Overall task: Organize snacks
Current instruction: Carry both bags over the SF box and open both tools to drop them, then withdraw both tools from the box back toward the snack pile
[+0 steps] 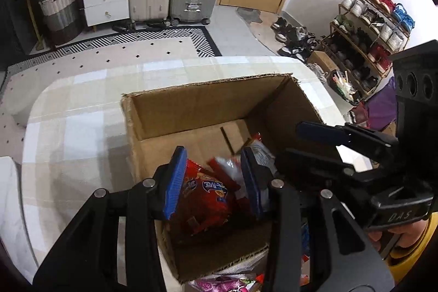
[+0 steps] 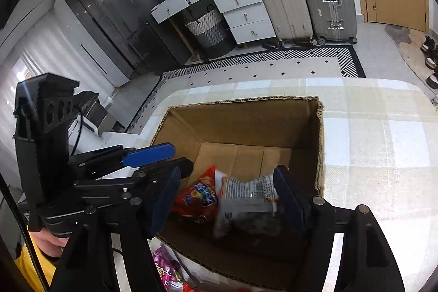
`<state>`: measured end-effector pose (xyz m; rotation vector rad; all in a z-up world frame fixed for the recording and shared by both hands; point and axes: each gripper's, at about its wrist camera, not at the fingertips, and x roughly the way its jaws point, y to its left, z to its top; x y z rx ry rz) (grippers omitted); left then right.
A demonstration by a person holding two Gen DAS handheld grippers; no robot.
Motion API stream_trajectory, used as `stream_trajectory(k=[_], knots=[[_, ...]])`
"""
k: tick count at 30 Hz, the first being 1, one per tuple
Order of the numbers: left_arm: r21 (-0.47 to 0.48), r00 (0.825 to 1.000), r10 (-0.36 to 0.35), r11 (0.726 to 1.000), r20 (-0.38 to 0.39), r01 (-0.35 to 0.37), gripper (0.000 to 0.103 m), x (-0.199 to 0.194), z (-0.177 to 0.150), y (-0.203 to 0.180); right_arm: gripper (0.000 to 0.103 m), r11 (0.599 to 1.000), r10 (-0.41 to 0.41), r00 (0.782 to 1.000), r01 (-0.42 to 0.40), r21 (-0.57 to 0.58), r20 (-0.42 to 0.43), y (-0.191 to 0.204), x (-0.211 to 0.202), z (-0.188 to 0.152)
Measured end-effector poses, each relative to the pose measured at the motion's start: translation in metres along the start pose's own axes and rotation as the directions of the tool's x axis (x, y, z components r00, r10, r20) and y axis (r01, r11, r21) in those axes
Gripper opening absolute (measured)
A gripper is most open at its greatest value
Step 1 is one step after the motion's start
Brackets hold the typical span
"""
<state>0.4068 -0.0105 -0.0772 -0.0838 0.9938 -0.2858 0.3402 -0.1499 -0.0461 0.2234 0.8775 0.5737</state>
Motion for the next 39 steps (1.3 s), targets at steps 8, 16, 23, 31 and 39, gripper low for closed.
stream_trajectory(k=[8,16,23,31,39], knots=[[0.014,0.992,0.068,0.997,0.108,-0.07,0.042,-0.059,-0.026,-0.011,0.072,1.0,0.007,0.998,-0.006,-0.014,0.066,0.019,-0.041,-0.009],[0.024,0.97,0.134,0.99,0.202,-0.142,0.051,-0.135,-0.052,-0.031,0.072,0.999,0.028,0.989,-0.021,-0.049,0.144,0.054,-0.101,-0.027],[0.021,0.947,0.178,0.981,0.267,-0.19,0.064,-0.205,-0.078,-0.049,0.072,0.995,0.043,0.979,-0.024,-0.095,0.201,0.086,-0.151,-0.049],[0.003,0.912,0.205,0.975,0.356,-0.221,0.079,-0.292,-0.128,-0.073,0.082,0.983,0.065,0.956,-0.011,-0.184,0.286,0.134,-0.21,-0.087],[-0.014,0.872,0.205,0.975,0.444,-0.222,0.084,-0.376,-0.193,-0.099,0.091,0.952,0.115,0.895,0.025,-0.305,0.431,0.185,-0.273,-0.158]])
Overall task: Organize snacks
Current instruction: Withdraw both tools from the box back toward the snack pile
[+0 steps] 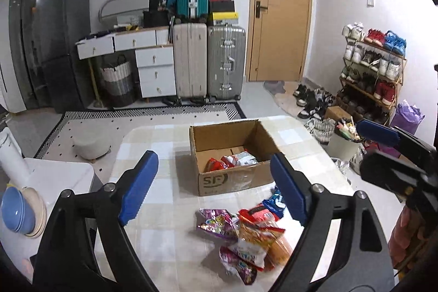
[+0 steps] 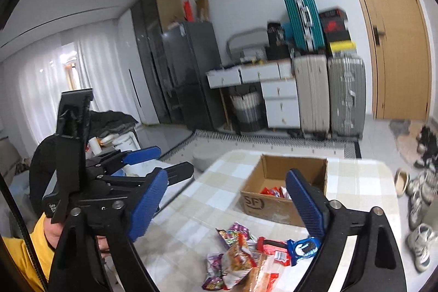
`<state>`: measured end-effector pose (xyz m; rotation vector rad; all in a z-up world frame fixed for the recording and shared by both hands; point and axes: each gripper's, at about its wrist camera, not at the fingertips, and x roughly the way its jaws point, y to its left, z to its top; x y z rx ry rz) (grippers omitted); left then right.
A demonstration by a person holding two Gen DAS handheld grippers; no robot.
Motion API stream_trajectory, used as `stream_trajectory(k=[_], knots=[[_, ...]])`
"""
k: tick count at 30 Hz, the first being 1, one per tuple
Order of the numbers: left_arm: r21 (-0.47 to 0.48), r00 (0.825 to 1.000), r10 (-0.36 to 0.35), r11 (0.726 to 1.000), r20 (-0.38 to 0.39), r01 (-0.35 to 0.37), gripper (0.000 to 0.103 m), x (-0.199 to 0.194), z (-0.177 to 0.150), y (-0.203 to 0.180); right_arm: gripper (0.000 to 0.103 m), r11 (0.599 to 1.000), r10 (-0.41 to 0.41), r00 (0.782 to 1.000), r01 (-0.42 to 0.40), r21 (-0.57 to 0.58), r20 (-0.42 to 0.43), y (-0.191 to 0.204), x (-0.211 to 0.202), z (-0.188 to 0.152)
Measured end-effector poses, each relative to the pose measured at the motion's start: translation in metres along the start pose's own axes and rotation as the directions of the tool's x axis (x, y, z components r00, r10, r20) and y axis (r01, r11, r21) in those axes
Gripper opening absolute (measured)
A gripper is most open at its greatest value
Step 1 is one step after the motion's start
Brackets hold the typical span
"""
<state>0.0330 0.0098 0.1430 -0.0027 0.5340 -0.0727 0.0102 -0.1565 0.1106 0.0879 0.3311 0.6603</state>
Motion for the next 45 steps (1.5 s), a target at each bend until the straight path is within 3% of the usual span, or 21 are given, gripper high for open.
stream_trajectory(k=[3,6,10,15,25,28,37,45], knots=[[-0.015,0.999,-0.002,1.0,0.044,0.003,0.087,-0.04,-0.013,0.0,0.096,0.999,0.001,0.999,0.0,-0.034,0.049,0.02,-0.026,-0.013],[-0.037,0.996,-0.005,0.999,0.088,0.008,0.103,-0.078,-0.029,0.003,0.098,0.999,0.005,0.997,-0.002,-0.034,0.081,0.031,-0.045,-0.029],[-0.05,0.992,0.001,0.999,0.124,0.005,0.103,-0.119,-0.06,0.007,0.098,1.0,0.007,0.995,-0.008,0.013,0.101,0.029,-0.059,-0.047],[-0.059,0.987,0.041,0.998,0.155,-0.032,0.103,-0.15,-0.105,0.016,0.102,0.999,-0.043,0.991,0.042,0.012,0.127,0.029,-0.07,-0.076],[-0.068,1.0,-0.018,0.998,-0.001,0.018,0.103,-0.093,-0.178,0.012,0.102,0.998,-0.036,0.998,0.033,0.053,0.049,0.009,-0.039,-0.129],[-0.063,0.998,0.005,0.998,-0.062,-0.009,0.103,-0.057,-0.192,0.006,0.102,0.996,-0.041,0.999,0.039,0.078,0.017,-0.002,-0.026,-0.141],[-0.068,0.992,-0.005,0.998,-0.13,-0.004,0.103,0.02,-0.182,0.003,0.102,0.99,-0.029,0.999,0.033,0.138,-0.029,-0.026,-0.002,-0.161],[-0.057,0.981,-0.007,0.998,-0.192,-0.004,0.103,0.053,-0.182,0.0,0.102,0.984,-0.02,0.998,0.03,0.175,-0.06,-0.035,0.012,-0.177]])
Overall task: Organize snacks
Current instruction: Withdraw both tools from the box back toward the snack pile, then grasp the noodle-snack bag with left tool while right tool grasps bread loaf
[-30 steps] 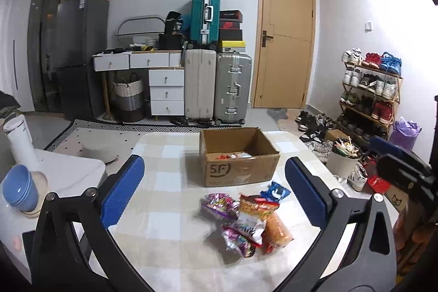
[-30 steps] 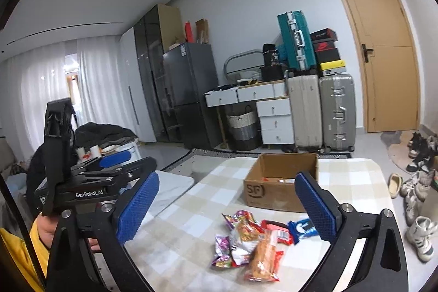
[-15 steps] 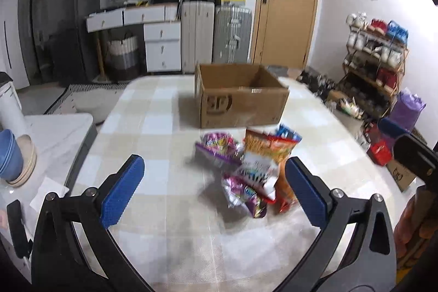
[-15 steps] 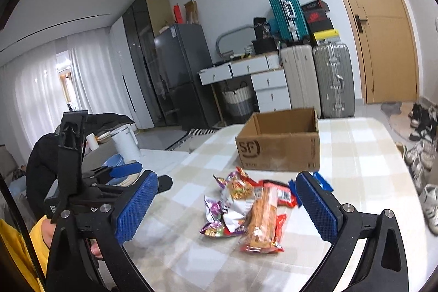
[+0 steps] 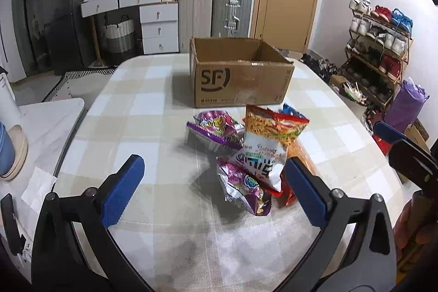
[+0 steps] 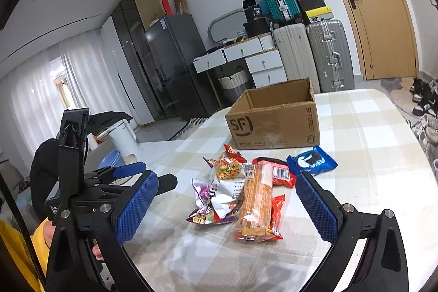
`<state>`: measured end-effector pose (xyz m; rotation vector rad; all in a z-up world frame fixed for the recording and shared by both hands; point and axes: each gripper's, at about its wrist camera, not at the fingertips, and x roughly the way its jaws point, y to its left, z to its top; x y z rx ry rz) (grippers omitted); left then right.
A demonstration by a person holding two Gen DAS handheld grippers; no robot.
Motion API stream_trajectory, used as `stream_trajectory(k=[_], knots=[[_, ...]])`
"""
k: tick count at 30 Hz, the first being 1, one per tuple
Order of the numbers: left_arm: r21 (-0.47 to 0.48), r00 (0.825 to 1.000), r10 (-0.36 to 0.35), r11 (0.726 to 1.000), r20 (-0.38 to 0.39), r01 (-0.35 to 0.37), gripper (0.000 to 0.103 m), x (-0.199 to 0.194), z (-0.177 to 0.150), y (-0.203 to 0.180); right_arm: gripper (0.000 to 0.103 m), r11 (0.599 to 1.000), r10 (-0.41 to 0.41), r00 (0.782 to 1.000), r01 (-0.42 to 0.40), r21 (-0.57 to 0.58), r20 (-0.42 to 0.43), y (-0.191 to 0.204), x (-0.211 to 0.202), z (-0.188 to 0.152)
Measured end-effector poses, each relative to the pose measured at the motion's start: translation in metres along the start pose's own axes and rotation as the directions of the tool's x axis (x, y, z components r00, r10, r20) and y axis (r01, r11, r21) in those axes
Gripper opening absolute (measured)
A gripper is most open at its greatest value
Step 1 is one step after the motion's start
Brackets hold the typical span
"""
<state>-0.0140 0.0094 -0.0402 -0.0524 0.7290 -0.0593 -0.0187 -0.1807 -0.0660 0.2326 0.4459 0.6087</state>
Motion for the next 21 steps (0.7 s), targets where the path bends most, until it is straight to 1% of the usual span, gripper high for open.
stream_trajectory(k=[4,8,16,17,21], knots=[[0.006,0.999,-0.022,1.0,-0.041,0.022,0.103,0.016,0.0,-0.004,0.102,1.0,0.004,1.0,-0.004,0.007,-0.016,-0.005,0.006,-0.003],[0.014,0.998,-0.022,1.0,-0.055,0.023,0.103,0.031,0.002,-0.008,0.102,1.0,0.008,1.0,-0.008,0.014,-0.03,-0.012,0.012,-0.008],[0.036,0.992,-0.031,0.999,-0.121,0.036,0.103,0.076,0.01,-0.012,0.102,0.998,0.024,0.997,-0.02,0.066,-0.067,-0.035,0.035,-0.02],[0.035,0.991,-0.038,0.998,-0.127,0.043,0.103,0.082,0.012,-0.012,0.102,0.997,0.026,0.997,-0.022,0.071,-0.068,-0.037,0.037,-0.02],[0.03,0.981,-0.106,0.993,-0.161,0.112,0.103,0.106,0.022,-0.013,0.102,0.994,0.043,0.996,-0.035,0.102,-0.076,-0.05,0.047,-0.024]])
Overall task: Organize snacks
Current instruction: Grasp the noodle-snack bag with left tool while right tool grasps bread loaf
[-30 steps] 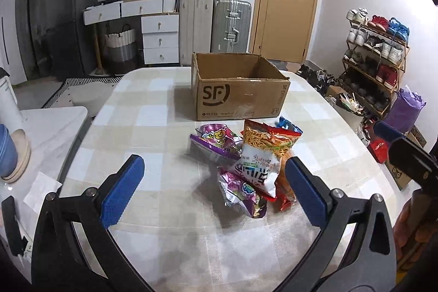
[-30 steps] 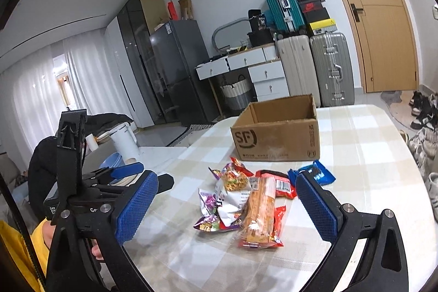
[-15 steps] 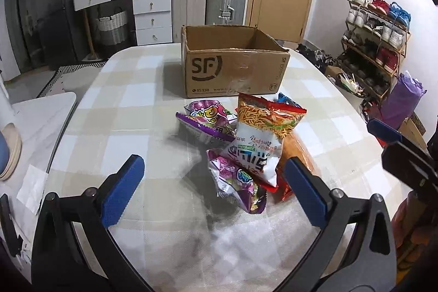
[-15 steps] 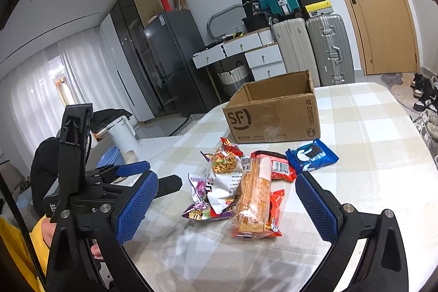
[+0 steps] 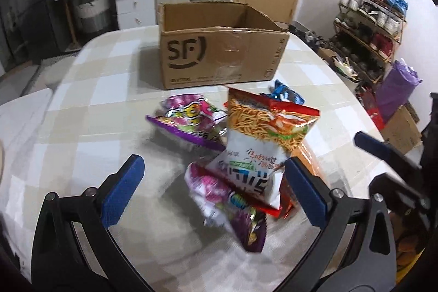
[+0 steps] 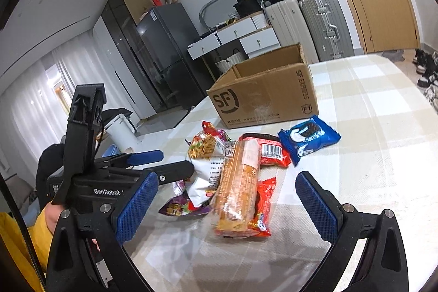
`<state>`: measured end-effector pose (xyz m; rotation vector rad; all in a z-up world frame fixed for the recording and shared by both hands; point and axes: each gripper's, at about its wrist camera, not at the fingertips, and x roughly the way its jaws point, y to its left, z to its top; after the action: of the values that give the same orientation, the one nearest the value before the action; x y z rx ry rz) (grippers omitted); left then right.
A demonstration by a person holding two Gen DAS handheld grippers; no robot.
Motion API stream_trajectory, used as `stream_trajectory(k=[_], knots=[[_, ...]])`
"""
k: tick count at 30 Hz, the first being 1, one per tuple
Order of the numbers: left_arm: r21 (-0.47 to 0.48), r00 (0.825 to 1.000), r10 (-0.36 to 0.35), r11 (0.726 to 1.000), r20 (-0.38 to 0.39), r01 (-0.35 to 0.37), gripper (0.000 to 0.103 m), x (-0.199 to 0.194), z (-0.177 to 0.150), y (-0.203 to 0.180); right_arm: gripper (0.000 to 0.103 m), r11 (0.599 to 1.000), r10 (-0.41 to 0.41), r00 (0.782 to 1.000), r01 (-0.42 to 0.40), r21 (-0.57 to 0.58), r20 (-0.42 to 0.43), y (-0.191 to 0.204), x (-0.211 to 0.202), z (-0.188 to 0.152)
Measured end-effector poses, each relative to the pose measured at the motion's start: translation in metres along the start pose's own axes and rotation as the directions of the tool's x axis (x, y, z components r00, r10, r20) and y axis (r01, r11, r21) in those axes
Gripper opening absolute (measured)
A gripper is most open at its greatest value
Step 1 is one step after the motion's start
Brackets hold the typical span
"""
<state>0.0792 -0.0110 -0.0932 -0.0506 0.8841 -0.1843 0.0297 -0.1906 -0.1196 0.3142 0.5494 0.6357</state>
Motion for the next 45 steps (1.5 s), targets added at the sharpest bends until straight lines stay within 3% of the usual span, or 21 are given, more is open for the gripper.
stream_trajectory(k=[7,10,16,17,18,22,27,38,42,45], knots=[[0.027,0.995,-0.091,0.995,-0.048,0.093,0.103,0.031,0.016,-0.009,0.102,0.999,0.015,1.0,-0.014,0.041,-0.02,-0.016,0.011,0.0],[0.018,0.99,-0.126,0.992,-0.059,0.128,0.095,0.044,0.02,-0.009,0.102,0.997,0.028,0.999,-0.026,0.069,-0.031,-0.023,0.016,-0.001],[0.015,0.981,-0.183,0.983,-0.063,0.184,0.06,0.053,0.024,-0.008,0.102,0.992,0.059,0.998,-0.055,0.116,-0.029,-0.034,0.019,-0.001],[0.019,0.98,-0.193,0.981,-0.057,0.194,0.049,0.051,0.023,-0.009,0.102,0.99,0.065,0.997,-0.061,0.125,-0.028,-0.036,0.019,-0.001],[0.025,0.977,-0.206,0.978,-0.053,0.207,0.047,0.052,0.024,-0.01,0.102,0.989,0.071,0.997,-0.067,0.132,-0.027,-0.036,0.019,-0.001],[0.023,0.97,-0.238,0.971,-0.055,0.24,0.043,0.054,0.021,-0.01,0.102,0.986,0.078,0.997,-0.074,0.148,-0.021,-0.039,0.017,-0.002],[0.012,0.974,-0.226,0.974,-0.022,0.226,0.042,0.037,0.017,-0.009,0.102,0.987,0.077,0.997,-0.075,0.141,-0.007,-0.037,0.014,-0.002],[-0.042,0.975,-0.208,0.976,0.076,0.212,0.042,-0.028,0.01,0.014,0.102,0.989,0.065,0.998,-0.064,0.137,-0.004,-0.036,0.013,-0.005],[-0.056,0.973,-0.202,0.976,0.114,0.209,0.042,-0.058,0.003,0.027,0.102,0.994,0.05,0.999,-0.052,0.095,0.017,-0.027,0.007,-0.004],[-0.073,0.971,-0.199,0.975,0.136,0.21,0.042,-0.078,-0.006,0.041,0.102,0.995,0.085,0.996,-0.086,0.042,0.024,-0.011,0.0,-0.003]])
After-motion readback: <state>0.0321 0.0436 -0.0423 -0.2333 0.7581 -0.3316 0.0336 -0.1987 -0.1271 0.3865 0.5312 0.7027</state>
